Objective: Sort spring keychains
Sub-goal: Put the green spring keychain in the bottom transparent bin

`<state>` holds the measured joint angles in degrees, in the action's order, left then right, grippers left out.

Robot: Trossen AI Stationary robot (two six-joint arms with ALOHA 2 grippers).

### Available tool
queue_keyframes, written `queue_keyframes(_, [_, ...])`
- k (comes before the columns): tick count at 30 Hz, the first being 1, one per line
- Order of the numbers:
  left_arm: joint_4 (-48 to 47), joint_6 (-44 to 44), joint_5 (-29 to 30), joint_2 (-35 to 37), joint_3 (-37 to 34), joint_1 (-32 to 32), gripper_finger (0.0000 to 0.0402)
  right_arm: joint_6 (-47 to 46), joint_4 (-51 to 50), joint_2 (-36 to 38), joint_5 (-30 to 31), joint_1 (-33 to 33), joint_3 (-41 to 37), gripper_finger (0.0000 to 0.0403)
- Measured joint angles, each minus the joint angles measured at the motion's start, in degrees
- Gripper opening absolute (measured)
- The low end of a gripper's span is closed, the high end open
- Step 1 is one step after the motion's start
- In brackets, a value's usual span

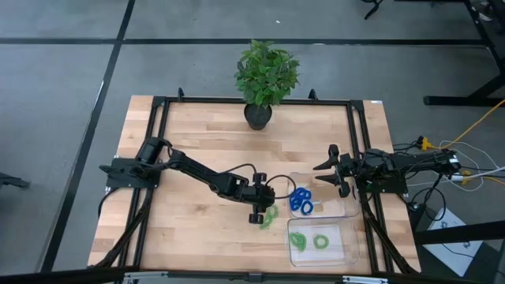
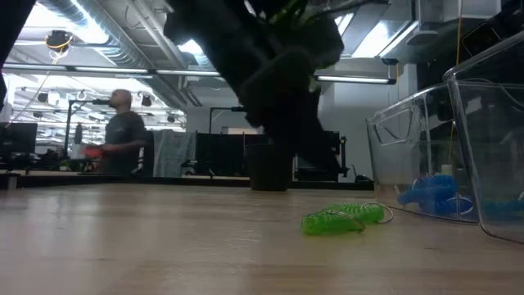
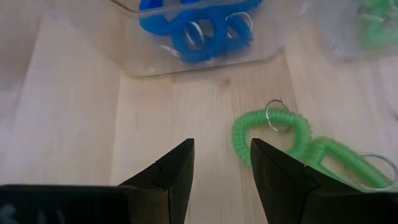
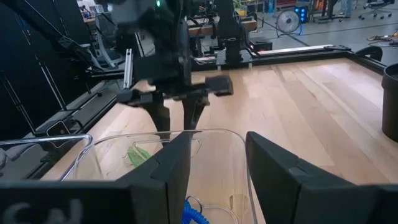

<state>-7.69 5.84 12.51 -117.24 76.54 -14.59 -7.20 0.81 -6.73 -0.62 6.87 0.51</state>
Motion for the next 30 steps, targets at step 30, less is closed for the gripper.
queue_keyframes(30, [3.4,3.3,-3.6,-6.8,0.4,-0.2,0.0123,0.0,0.0,0.0,0.0,0.0,0.0,0.0154])
